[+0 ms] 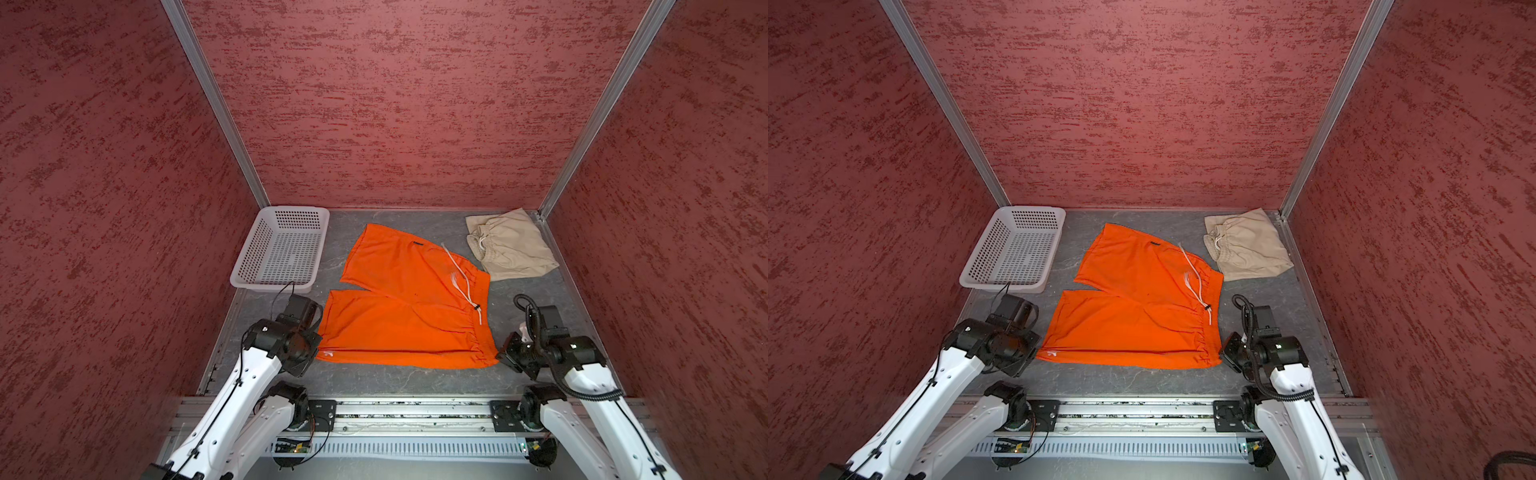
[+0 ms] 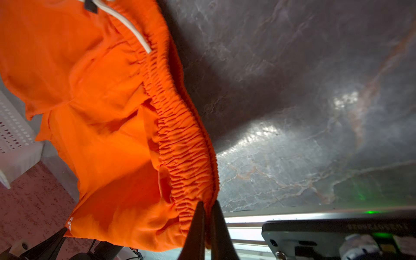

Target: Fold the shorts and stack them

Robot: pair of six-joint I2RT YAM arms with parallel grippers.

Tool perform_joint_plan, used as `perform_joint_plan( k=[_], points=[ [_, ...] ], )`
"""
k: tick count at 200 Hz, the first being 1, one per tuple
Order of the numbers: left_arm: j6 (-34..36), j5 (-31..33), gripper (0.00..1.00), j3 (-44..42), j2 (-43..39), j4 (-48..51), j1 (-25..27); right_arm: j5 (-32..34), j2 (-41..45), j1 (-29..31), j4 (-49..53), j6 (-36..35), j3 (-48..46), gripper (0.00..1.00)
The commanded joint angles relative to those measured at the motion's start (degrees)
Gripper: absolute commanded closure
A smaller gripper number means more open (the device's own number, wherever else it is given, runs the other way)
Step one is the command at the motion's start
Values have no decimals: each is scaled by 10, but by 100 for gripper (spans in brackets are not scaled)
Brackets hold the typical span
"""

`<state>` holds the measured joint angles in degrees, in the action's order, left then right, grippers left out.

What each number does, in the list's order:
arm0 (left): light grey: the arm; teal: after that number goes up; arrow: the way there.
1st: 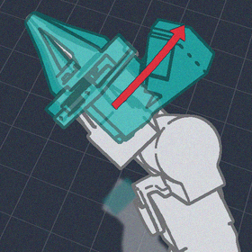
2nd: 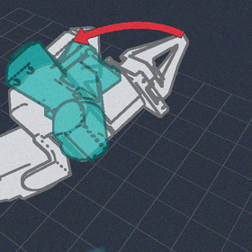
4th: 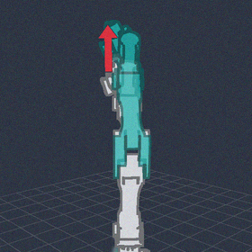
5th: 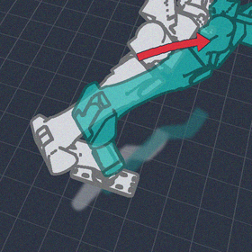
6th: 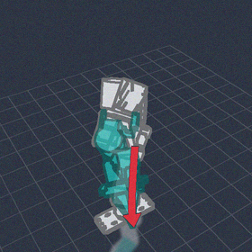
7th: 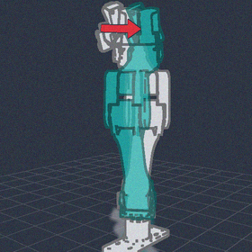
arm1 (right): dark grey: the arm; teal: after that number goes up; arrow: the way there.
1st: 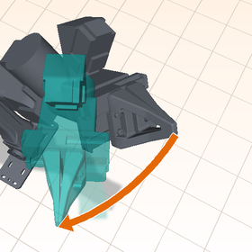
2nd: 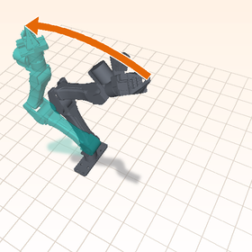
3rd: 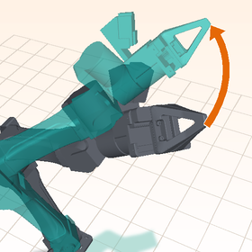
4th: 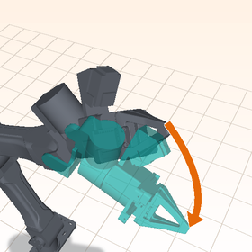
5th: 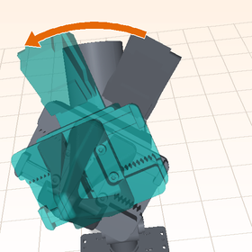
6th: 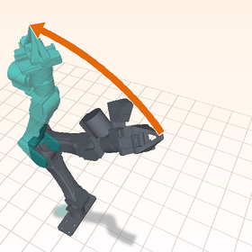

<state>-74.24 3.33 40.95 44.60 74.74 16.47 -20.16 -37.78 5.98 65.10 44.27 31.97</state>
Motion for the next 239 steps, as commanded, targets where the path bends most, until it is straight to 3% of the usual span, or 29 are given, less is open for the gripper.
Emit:
perform_joint_plan(
  k=[1, 61, 125, 148, 191, 239],
  points=[
    [-4, 68, 100, 34, -2, 31, 13, 33, 10, 3, 53, 7, 34, 100],
    [120, 176, 100, 169, 70, -14, 19, 96, -67, 3, 108, -23, 158, 100],
    [253, 194, 100, 314, 147, -65, 2, 166, -185, 2, 226, -90, 345, 100],
    [270, 188, 100, 344, 144, -50, 4, 147, -193, 3, 257, -99, 401, 100],
    [298, 188, 100, 358, 122, -18, 3, 65, -184, 3, 257, -87, 409, 100],
    [365, 192, 100, 370, 156, -86, 0, 94, -217, 2, 255, -126, 365, 100]
  ],
)
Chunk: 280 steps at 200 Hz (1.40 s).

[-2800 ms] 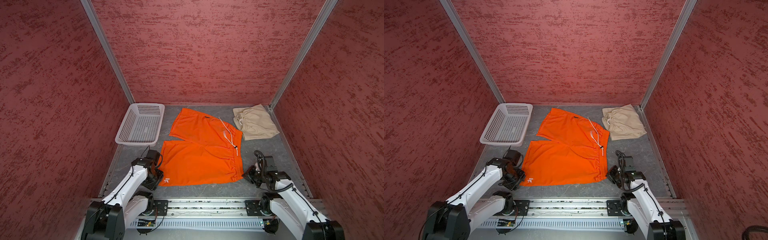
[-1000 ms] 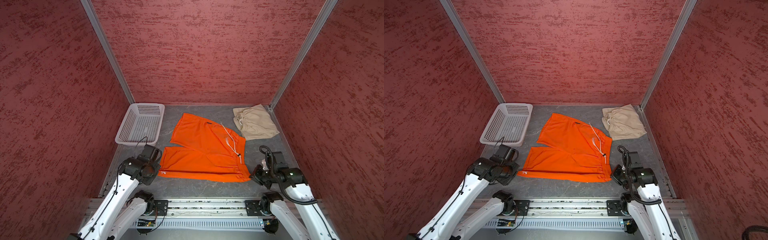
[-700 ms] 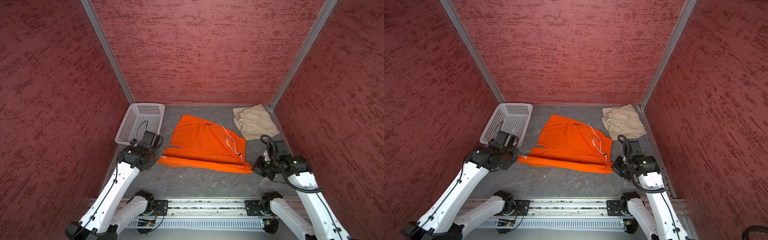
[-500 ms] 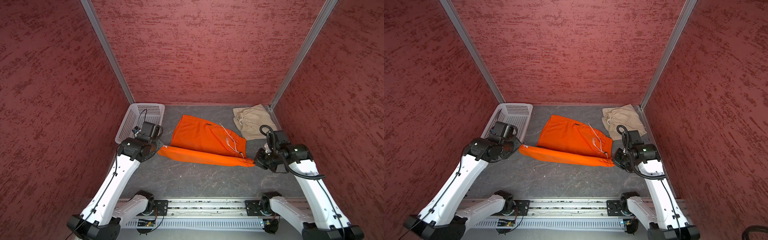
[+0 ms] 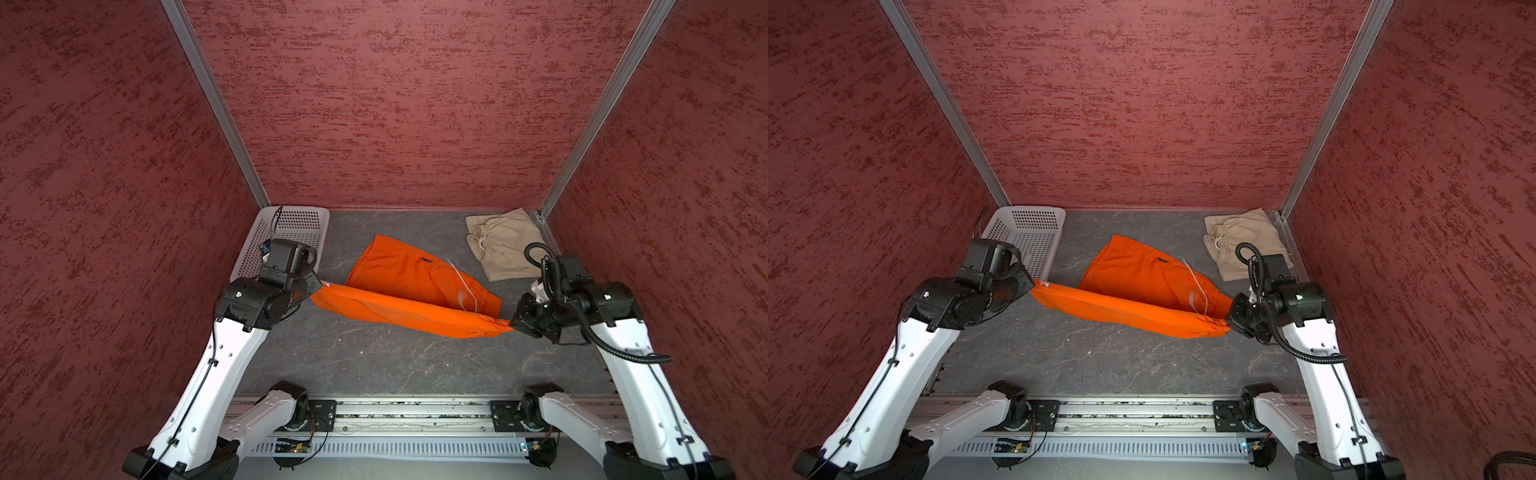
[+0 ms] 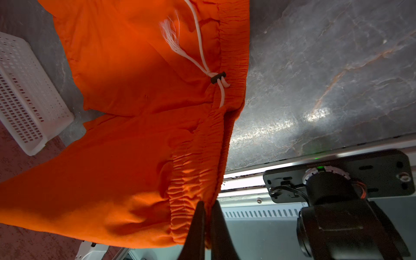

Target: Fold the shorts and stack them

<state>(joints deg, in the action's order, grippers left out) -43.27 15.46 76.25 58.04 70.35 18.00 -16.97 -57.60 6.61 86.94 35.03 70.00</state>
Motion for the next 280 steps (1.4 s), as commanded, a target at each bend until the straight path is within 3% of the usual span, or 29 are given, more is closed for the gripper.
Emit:
perform_joint_plan(
  k=[1, 85, 128, 193, 280],
  points=[
    [56, 70, 100, 18, 22, -43, -16, 63, -21, -5, 37, -35, -16, 100],
    [138, 56, 100, 86, 151, -174, -17, 102, -126, -34, 24, -102, 29, 100],
    [166, 65, 100, 116, 158, -194, -16, 104, -145, -42, 38, -115, 61, 100],
    [177, 75, 100, 90, 128, -225, -15, 95, -124, -48, 39, -116, 61, 100],
    [195, 67, 100, 92, 198, -288, -34, 122, -175, -63, 32, -141, 71, 100]
  ],
)
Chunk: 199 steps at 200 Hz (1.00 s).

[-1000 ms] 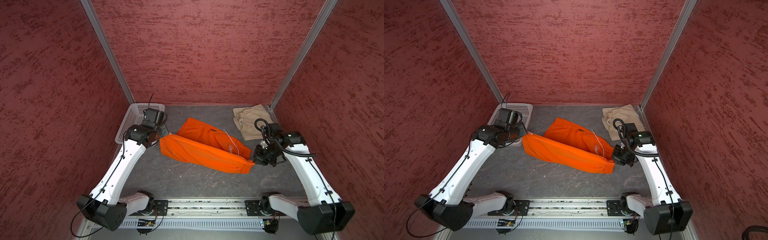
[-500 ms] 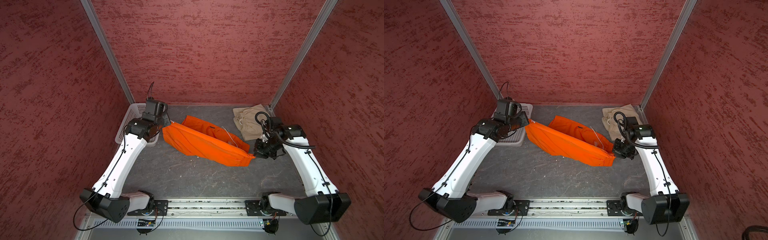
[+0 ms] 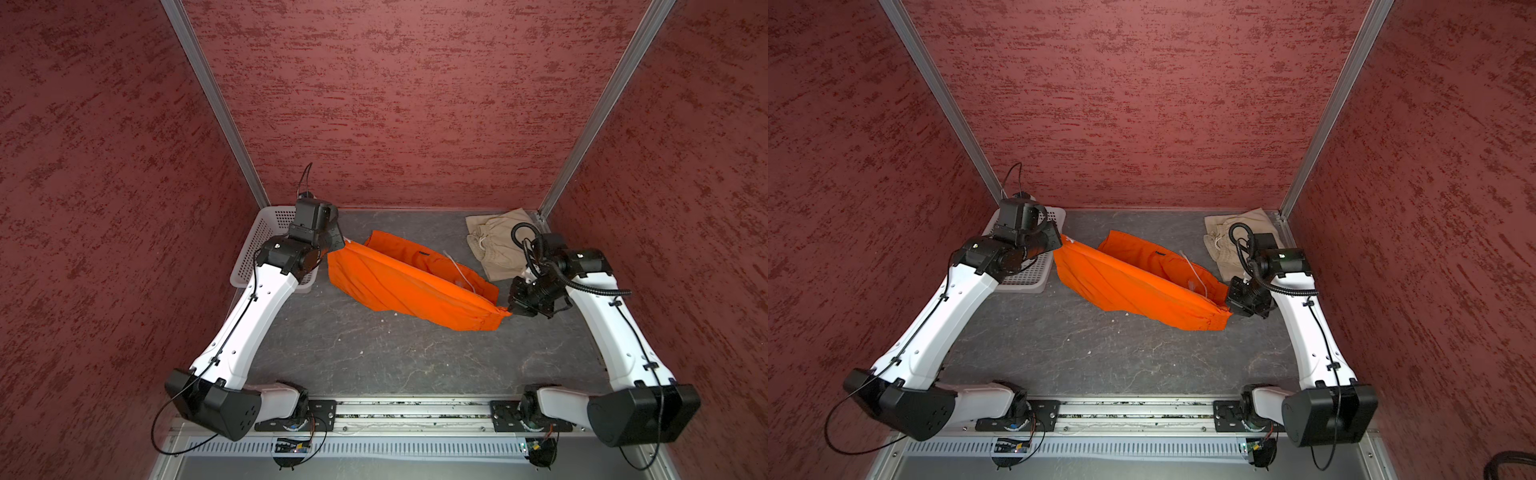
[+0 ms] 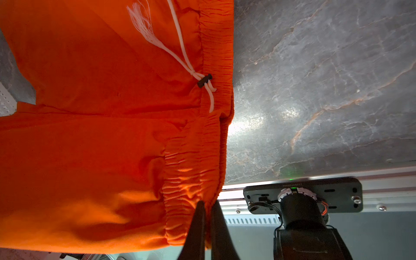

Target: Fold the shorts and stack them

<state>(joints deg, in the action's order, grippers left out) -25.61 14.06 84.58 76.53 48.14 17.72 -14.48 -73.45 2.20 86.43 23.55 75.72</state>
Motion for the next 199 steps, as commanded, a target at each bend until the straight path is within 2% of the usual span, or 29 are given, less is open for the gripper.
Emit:
perform_joint_plan(
  k=[1, 88, 199],
  points=[
    [19, 81, 100, 8, 14, -67, -31, 97, -18, -19, 36, -27, 14, 100],
    [27, 67, 100, 40, 100, -118, -55, 94, -109, -39, -4, -61, 49, 100],
    [30, 55, 100, 133, 214, -148, -58, 90, -224, -72, -47, -95, 109, 100]
  ],
)
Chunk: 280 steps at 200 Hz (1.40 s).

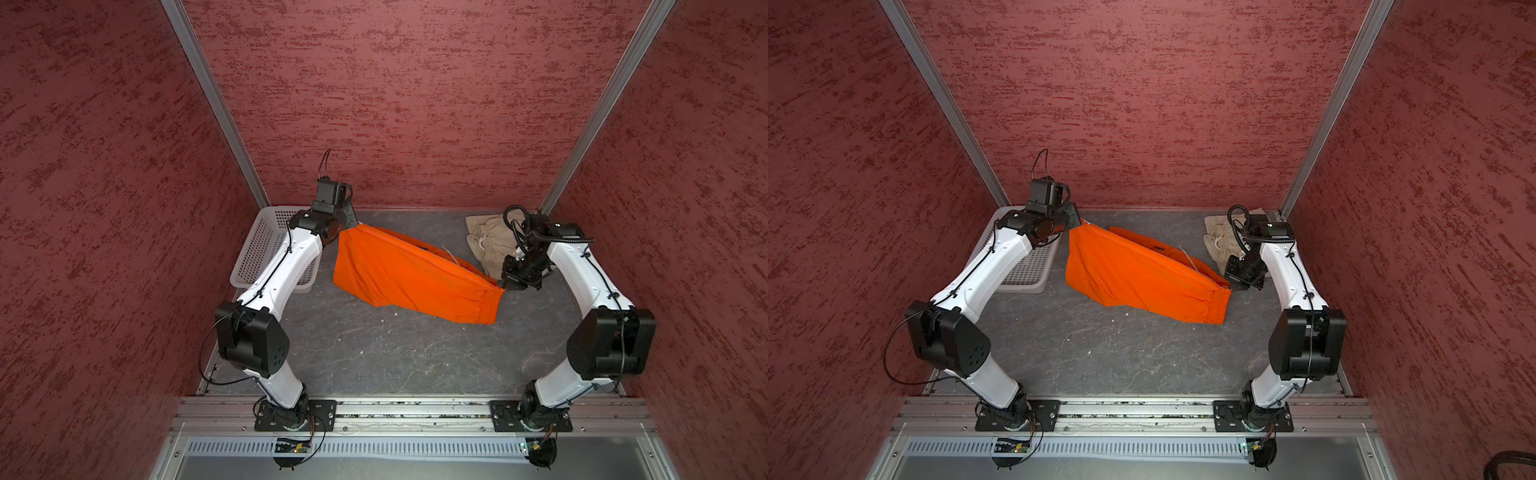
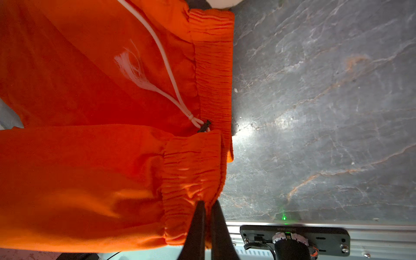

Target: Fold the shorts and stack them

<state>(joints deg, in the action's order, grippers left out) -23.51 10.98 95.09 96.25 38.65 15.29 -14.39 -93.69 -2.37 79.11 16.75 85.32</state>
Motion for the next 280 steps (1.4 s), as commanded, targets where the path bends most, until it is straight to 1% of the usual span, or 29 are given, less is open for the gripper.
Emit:
perform_joint_plan(
  k=[1, 35, 78, 125, 148, 164, 175, 183, 201, 214, 224, 243, 257, 272, 280],
  points=[
    [9, 86, 100, 28, 18, -54, -33, 89, -22, -27, 25, -27, 14, 100],
    [14, 85, 100, 69, 68, -60, -34, 81, -60, -35, 11, -33, 34, 100],
    [6, 66, 100, 123, 151, -51, -34, 68, -104, -46, -14, -39, 45, 100],
    [-7, 49, 100, 174, 238, -29, -33, 29, -157, -59, -71, -30, 62, 100],
    [-10, 44, 99, 196, 277, -20, -32, 2, -188, -63, -107, -21, 75, 95],
    [-13, 38, 95, 211, 301, -17, -32, -11, -205, -65, -134, -12, 88, 89],
    [-13, 30, 91, 221, 316, -13, -32, -20, -213, -66, -155, -5, 96, 84],
    [-14, 23, 84, 232, 327, -11, -31, -27, -216, -69, -171, 3, 102, 80],
    [-13, 12, 70, 253, 343, -5, -32, -33, -213, -70, -194, 17, 121, 65],
    [-13, 6, 58, 263, 345, -1, -33, -26, -202, -71, -203, 24, 135, 60],
    [-11, 1, 52, 265, 339, 1, -34, -14, -188, -71, -209, 29, 143, 56],
    [-11, -15, 48, 248, 313, 5, -36, 20, -154, -71, -207, 30, 151, 55],
    [-17, -39, 48, 201, 274, -9, -35, 33, -119, -71, -212, 33, 140, 56],
    [-33, -72, 48, 126, 219, -44, -33, 3, -71, -66, -246, 42, 96, 63],
    [-47, -92, 51, 80, 190, -63, -32, -20, -41, -59, -270, 49, 62, 66]
  ],
)
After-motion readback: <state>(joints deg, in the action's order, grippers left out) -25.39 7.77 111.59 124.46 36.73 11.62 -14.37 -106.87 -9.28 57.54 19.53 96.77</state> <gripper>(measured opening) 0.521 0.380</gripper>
